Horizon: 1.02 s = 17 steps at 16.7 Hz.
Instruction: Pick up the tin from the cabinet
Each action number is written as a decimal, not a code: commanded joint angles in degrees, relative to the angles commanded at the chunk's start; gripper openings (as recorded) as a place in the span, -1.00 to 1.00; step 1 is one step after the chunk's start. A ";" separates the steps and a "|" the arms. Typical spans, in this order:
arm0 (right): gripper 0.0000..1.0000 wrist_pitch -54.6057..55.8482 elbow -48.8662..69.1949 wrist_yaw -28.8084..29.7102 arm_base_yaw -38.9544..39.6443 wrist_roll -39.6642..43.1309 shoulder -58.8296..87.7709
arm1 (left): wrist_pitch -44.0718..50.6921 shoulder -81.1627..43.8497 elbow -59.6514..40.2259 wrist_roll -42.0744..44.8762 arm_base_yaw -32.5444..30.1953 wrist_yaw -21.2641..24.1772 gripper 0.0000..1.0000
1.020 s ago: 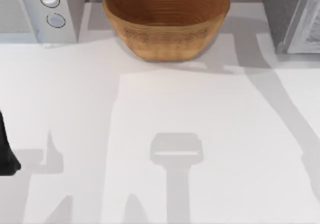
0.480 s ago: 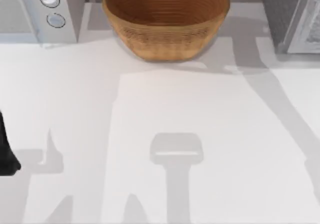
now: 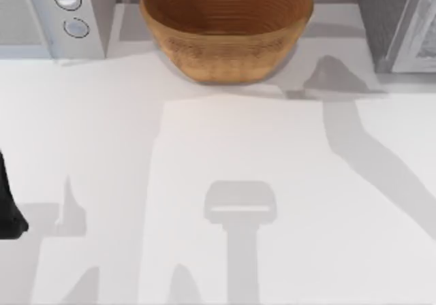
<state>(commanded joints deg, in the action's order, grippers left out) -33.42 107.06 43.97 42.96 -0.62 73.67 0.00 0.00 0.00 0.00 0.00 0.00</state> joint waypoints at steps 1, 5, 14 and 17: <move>-1.00 -1.45 0.07 1.42 1.44 0.00 -1.40 | 0.00 0.00 0.00 0.00 0.00 0.00 1.00; -1.00 -2.57 0.09 2.48 2.55 0.01 -2.46 | 0.00 0.00 0.00 0.00 0.00 0.00 1.00; -1.00 2.60 -16.02 -4.64 -4.14 0.20 -12.58 | 0.00 0.00 0.00 0.00 0.00 0.00 1.00; -1.00 6.88 -29.53 -10.40 -9.58 0.35 -21.20 | 0.00 0.00 0.00 0.00 0.00 0.00 1.00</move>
<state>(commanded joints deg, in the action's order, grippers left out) -26.53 77.53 33.57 33.38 -0.27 52.47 0.00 0.00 0.00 0.00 0.00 0.00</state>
